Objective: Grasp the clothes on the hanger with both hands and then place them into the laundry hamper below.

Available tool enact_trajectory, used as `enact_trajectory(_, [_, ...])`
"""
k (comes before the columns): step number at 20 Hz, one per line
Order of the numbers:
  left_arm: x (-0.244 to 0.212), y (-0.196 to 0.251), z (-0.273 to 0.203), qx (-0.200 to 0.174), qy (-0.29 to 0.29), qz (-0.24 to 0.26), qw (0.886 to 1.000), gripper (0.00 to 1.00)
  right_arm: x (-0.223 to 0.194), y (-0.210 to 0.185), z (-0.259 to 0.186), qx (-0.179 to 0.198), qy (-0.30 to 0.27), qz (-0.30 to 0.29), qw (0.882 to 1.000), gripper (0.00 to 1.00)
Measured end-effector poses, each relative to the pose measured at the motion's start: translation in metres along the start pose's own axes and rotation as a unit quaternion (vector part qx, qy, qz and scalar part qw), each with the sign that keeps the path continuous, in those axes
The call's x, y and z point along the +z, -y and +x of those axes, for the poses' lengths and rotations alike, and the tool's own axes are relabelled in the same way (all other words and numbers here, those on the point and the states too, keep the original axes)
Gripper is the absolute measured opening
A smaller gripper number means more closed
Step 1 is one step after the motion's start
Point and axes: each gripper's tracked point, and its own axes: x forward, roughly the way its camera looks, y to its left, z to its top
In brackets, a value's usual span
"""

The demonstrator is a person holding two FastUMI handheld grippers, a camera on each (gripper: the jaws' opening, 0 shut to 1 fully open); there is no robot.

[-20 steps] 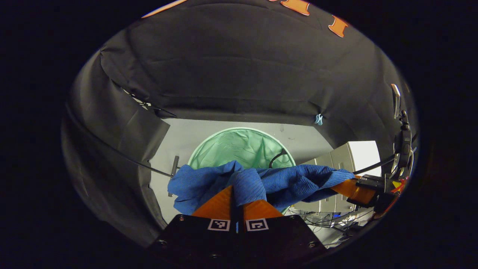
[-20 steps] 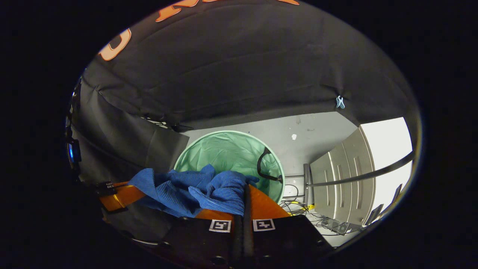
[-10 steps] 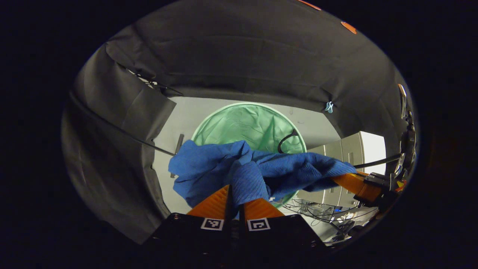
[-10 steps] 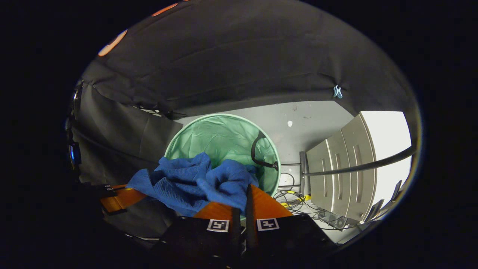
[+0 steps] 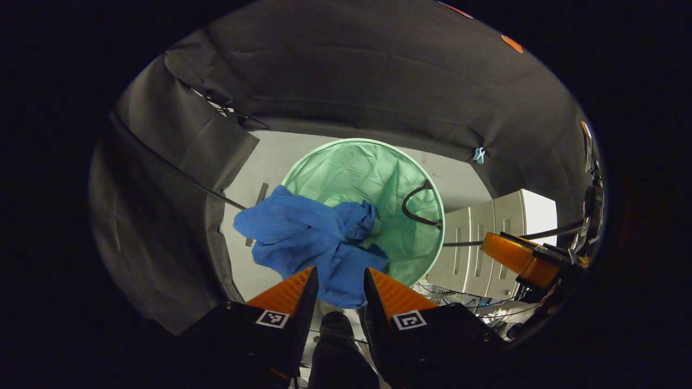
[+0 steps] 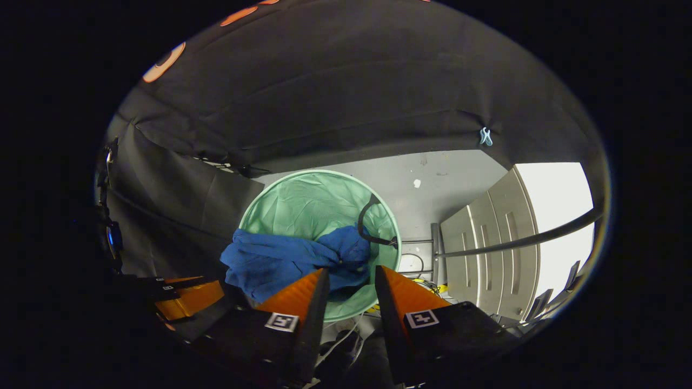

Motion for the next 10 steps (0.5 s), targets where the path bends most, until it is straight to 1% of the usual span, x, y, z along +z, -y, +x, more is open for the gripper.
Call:
enact_trajectory(2, [-0.003,0.001,-0.004,-0.003,0.003,-0.002,1.0,0.57,-0.004,0.0,-0.006,-0.001,0.003,-0.002,1.0,0.7])
enact_trajectory(3, [-0.006,0.003,-0.006,-0.004,0.005,-0.002,1.0,0.64,-0.006,0.002,-0.008,-0.002,0.006,-0.003,1.0,0.7])
enact_trajectory(4, [-0.006,0.003,-0.008,-0.003,0.008,-0.001,1.0,0.63,-0.006,0.0,-0.012,0.001,0.01,-0.003,1.0,0.64])
enact_trajectory(5, [-0.007,0.002,-0.01,-0.003,0.013,0.001,1.0,0.72,-0.007,-0.001,-0.016,0.0,0.013,-0.005,1.0,0.69])
enact_trajectory(6, [-0.007,0.001,-0.013,-0.002,0.017,0.001,1.0,0.78,-0.007,0.0,-0.02,-0.001,0.018,-0.008,1.0,0.74])
enact_trajectory(7, [-0.009,0.001,-0.016,-0.003,0.021,0.001,1.0,0.78,-0.008,-0.001,-0.026,-0.002,0.023,-0.012,1.0,0.85])
enact_trajectory(8, [-0.009,0.001,-0.02,-0.003,0.025,-0.001,1.0,0.79,-0.008,-0.002,-0.031,-0.002,0.03,-0.016,0.999,0.85])
enact_trajectory(9, [-0.008,0.0,-0.026,-0.003,0.032,-0.004,0.999,0.79,-0.008,-0.004,-0.036,-0.001,0.036,-0.019,0.999,0.8])
enact_trajectory(10, [-0.007,0.001,-0.032,-0.006,0.04,-0.006,0.999,0.81,-0.008,-0.006,-0.041,0.0,0.042,-0.022,0.999,0.83])
